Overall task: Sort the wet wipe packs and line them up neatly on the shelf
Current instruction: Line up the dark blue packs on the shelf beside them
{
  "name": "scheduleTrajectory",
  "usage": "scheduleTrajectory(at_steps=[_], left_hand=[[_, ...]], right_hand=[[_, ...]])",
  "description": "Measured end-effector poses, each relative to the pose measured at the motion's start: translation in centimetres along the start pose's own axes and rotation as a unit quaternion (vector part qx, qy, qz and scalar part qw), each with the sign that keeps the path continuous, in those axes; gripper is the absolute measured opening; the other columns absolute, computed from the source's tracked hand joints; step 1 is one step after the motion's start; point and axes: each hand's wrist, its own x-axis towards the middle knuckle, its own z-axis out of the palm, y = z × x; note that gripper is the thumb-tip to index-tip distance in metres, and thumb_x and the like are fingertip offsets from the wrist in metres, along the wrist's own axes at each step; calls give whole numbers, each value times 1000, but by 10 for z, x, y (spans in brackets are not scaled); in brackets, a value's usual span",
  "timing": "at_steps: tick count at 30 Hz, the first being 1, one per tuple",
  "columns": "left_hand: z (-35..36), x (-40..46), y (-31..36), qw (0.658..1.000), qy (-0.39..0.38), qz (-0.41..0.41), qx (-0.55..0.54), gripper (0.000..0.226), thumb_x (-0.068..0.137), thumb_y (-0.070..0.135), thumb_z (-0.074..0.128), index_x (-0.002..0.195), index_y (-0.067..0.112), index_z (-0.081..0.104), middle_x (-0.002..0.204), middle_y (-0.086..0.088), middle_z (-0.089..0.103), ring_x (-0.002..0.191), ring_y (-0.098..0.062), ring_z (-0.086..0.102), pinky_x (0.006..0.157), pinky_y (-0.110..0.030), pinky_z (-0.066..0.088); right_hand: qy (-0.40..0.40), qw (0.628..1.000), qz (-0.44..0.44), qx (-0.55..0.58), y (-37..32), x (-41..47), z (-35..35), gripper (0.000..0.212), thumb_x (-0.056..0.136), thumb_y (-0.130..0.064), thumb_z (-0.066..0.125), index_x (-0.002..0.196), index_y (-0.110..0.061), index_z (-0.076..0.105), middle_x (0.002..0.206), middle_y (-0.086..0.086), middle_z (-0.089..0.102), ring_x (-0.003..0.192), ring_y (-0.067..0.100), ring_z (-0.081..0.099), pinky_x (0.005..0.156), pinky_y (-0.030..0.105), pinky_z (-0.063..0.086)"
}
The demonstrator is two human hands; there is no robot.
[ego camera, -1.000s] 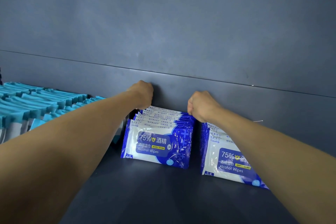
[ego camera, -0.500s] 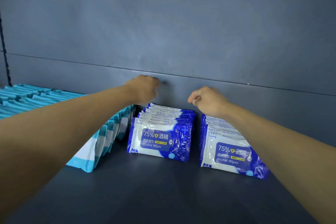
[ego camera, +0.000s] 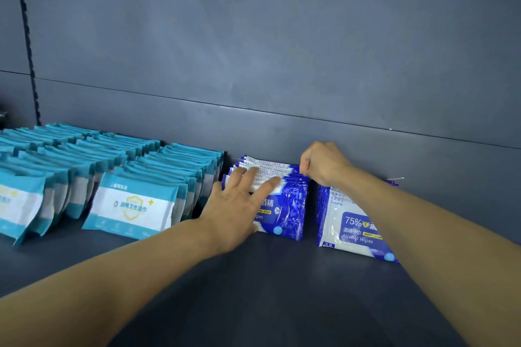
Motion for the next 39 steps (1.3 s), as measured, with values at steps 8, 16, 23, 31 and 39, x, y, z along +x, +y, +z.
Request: scheduleTrajectory(at_steps=[8, 16, 23, 31, 39], left_hand=[[1, 0, -5, 999, 19, 26, -17, 95, 86, 44, 61, 150, 30, -7, 157, 2, -3, 144, -22, 0, 113, -45, 28], [5, -19, -3, 970, 1, -133, -205, 95, 85, 5, 58, 149, 10, -12, 156, -17, -7, 145, -32, 7, 113, -36, 25], [7, -9, -5, 961, -13, -149, -233, 96, 82, -3, 56, 149, 10, -11, 152, -14, 10, 123, -33, 49, 95, -36, 43], [12, -3, -16, 952, 15, -147, -267, 88, 82, 2, 59, 148, 16, 4, 141, -13, 32, 119, -32, 52, 98, -42, 45], [7, -3, -19, 950, -4, -141, -277, 92, 81, 7, 67, 148, 20, 5, 140, -12, 37, 118, -26, 52, 95, -37, 47]], right_hand=[[61, 998, -9, 33, -5, -12, -6, 30, 84, 0, 51, 102, -15, 71, 113, 13, 65, 103, 32, 61, 92, 38, 50], [-86, 982, -58, -158, -32, -83, -20, 68, 85, -58, 52, 135, -14, 41, 136, 11, 44, 131, 31, 30, 111, 45, 21], [-34, 970, -58, -235, -40, -99, 4, 75, 86, -55, 54, 139, -7, 31, 139, 12, 40, 132, 31, 26, 115, 51, 5], [6, 971, -63, -232, -43, -102, 11, 82, 79, -55, 63, 138, -8, 32, 136, 9, 42, 128, 28, 32, 114, 47, 9], [13, 973, -69, -221, -39, -105, 11, 87, 80, -54, 64, 144, -10, 24, 141, 10, 38, 133, 28, 28, 115, 48, 8]])
